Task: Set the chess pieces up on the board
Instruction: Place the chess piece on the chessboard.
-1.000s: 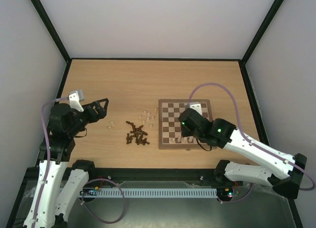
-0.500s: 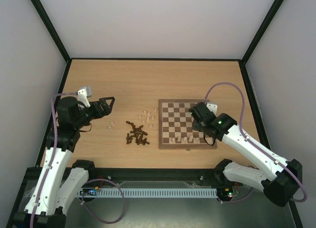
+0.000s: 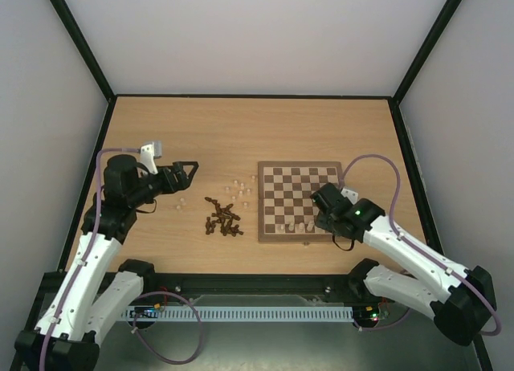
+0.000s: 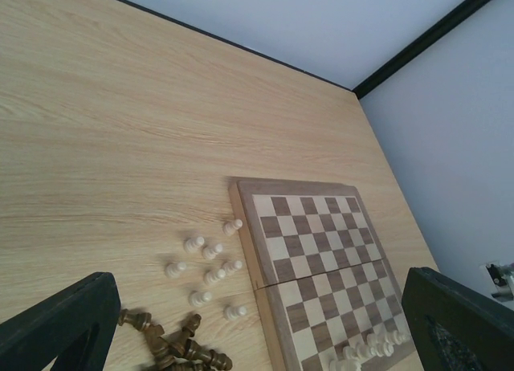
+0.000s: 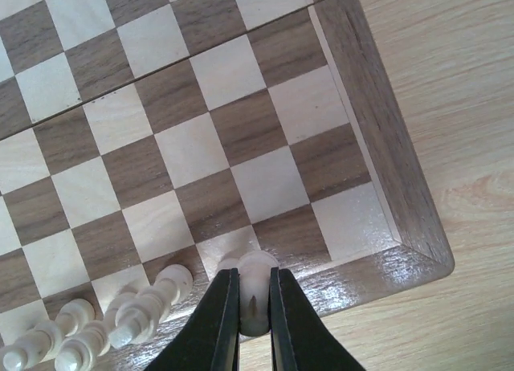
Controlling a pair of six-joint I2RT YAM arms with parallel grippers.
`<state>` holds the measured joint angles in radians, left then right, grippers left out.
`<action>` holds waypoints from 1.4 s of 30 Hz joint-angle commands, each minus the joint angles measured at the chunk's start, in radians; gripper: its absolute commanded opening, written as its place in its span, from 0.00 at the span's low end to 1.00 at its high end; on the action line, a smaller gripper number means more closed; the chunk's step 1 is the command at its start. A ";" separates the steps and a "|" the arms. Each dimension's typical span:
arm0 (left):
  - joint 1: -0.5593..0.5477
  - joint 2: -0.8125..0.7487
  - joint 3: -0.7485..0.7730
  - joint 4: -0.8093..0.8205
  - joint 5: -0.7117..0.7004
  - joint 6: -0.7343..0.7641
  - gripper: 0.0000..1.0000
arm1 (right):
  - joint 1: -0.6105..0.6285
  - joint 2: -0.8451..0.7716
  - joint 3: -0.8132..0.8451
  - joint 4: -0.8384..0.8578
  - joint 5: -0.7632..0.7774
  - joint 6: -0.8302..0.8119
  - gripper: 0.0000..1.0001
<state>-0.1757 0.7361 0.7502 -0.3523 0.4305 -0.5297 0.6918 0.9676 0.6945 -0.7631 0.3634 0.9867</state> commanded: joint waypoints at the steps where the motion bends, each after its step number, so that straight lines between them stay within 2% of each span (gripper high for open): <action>1: -0.027 0.010 -0.011 0.029 0.015 0.010 0.99 | -0.003 -0.062 -0.043 -0.084 -0.010 0.083 0.06; 11: -0.059 0.022 -0.015 0.034 -0.008 0.017 0.99 | -0.003 -0.074 -0.090 -0.102 -0.004 0.099 0.06; 33: -0.074 0.025 -0.014 0.024 -0.038 0.030 1.00 | -0.002 0.096 -0.069 0.021 0.038 0.066 0.07; 42: -0.078 0.026 -0.013 0.024 -0.042 0.032 1.00 | -0.002 0.121 -0.068 0.038 0.044 0.060 0.14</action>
<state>-0.2485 0.7586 0.7502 -0.3420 0.3920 -0.5079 0.6918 1.0698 0.6197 -0.7082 0.3939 1.0447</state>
